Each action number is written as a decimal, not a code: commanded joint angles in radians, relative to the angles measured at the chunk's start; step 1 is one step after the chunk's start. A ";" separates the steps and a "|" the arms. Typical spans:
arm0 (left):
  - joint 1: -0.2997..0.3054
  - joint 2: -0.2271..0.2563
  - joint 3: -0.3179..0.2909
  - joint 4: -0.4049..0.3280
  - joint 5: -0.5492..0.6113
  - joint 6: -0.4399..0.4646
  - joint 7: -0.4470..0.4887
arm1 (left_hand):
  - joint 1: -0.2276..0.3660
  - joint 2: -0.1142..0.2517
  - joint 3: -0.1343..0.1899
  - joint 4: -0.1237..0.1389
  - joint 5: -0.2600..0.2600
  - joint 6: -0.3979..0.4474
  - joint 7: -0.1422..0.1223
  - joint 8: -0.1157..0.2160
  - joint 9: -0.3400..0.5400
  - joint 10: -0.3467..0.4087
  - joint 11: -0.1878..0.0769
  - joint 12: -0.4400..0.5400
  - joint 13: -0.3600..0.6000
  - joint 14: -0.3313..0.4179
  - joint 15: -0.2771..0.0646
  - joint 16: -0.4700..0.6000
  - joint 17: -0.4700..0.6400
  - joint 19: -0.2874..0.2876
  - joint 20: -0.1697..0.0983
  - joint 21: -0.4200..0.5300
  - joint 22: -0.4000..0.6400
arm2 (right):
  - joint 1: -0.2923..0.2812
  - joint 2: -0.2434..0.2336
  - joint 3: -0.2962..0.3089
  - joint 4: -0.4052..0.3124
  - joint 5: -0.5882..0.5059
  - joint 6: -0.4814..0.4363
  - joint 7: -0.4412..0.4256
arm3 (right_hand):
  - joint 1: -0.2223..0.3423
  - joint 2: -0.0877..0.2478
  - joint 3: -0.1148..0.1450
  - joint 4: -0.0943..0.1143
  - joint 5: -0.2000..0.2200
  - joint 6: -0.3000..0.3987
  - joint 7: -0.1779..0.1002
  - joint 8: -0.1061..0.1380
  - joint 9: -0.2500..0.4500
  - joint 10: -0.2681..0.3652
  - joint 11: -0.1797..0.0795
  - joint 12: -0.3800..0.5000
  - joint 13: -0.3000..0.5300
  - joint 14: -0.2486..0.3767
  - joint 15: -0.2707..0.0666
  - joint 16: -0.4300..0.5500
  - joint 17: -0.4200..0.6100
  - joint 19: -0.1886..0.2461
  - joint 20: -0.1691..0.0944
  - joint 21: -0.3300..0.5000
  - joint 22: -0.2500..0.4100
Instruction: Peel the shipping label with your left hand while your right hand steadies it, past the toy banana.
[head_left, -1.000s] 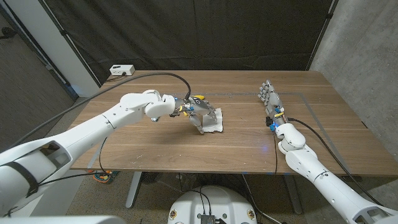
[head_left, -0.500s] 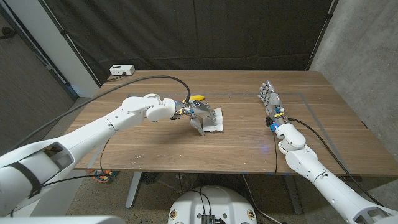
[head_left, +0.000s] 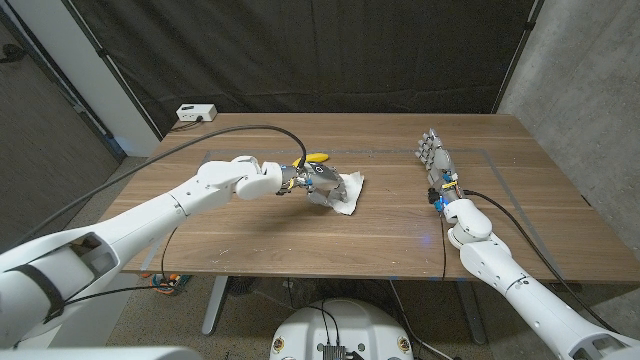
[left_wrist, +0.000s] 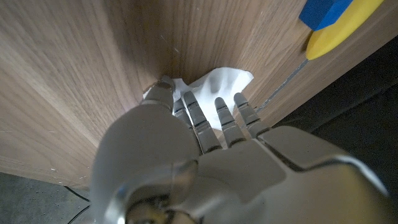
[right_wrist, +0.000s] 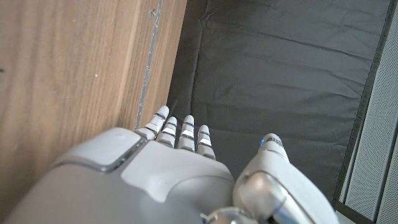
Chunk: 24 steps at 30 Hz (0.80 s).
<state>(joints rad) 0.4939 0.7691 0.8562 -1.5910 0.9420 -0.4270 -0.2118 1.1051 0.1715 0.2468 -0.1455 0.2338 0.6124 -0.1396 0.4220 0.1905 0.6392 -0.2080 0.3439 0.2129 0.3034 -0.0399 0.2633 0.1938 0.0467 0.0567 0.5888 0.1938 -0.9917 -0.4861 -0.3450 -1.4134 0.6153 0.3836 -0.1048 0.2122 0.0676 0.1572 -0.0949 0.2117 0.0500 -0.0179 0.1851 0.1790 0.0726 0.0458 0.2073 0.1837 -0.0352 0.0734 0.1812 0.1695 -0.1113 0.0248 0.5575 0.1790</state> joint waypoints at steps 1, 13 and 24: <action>0.040 0.014 -0.008 0.004 0.045 0.049 0.136 | 0.038 0.006 0.069 0.007 -0.021 0.135 0.019 0.032 -0.003 0.150 -0.004 0.020 0.002 0.093 -0.150 0.014 -0.003 0.038 -0.005 0.024 0.003 | -0.003 -0.003 0.000 -0.013 -0.010 -0.012 -0.015 | -0.011 0.003 -0.001 0.001 0.003 0.008 0.001 0.007 0.004 0.007 0.001 0.007 0.003 0.002 0.003 0.004 0.005 0.000 0.000 -0.002 0.004; 0.099 0.017 -0.031 0.042 0.092 0.126 0.436 | 0.091 -0.012 0.190 0.006 -0.043 0.373 0.068 0.110 -0.001 0.336 0.007 0.099 0.055 0.275 -0.181 -0.010 0.011 0.085 -0.030 0.055 -0.001 | 0.000 0.002 -0.005 -0.016 -0.013 -0.018 -0.021 | -0.012 0.006 0.000 0.002 0.004 0.010 0.000 0.007 0.004 0.015 0.001 0.010 0.003 0.001 0.003 0.004 0.005 0.001 0.000 -0.006 0.004; 0.170 -0.074 -0.096 0.176 -0.073 0.184 0.842 | 0.093 -0.018 0.208 0.009 -0.049 0.384 0.058 0.114 0.000 0.333 0.012 0.108 0.071 0.320 -0.186 -0.007 0.021 0.113 -0.047 0.069 -0.001 | 0.009 0.005 -0.012 -0.016 -0.021 -0.029 -0.028 | -0.009 0.011 0.002 0.001 0.005 0.011 -0.002 0.007 0.004 0.015 0.002 0.009 0.003 0.001 0.002 0.003 0.004 0.002 0.001 -0.009 0.004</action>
<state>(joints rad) 0.6080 0.7600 0.8099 -1.5153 0.9924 -0.2886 0.2741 1.1950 0.1489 0.4459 -0.1371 0.1891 0.9799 -0.0855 0.5302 0.1888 0.9382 -0.1715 0.4074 0.2678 0.6100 -0.0575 0.2542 0.2098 0.1441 0.0114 0.6504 0.1905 -0.9916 -0.4848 -0.3506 -1.4277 0.6015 0.3639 -0.1262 0.2069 0.0728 0.1573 -0.0950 0.2117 0.0499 -0.0178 0.1851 0.1790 0.0779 0.0511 0.2112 0.1837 -0.0352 0.0733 0.1812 0.1695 -0.1114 0.0247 0.5489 0.1790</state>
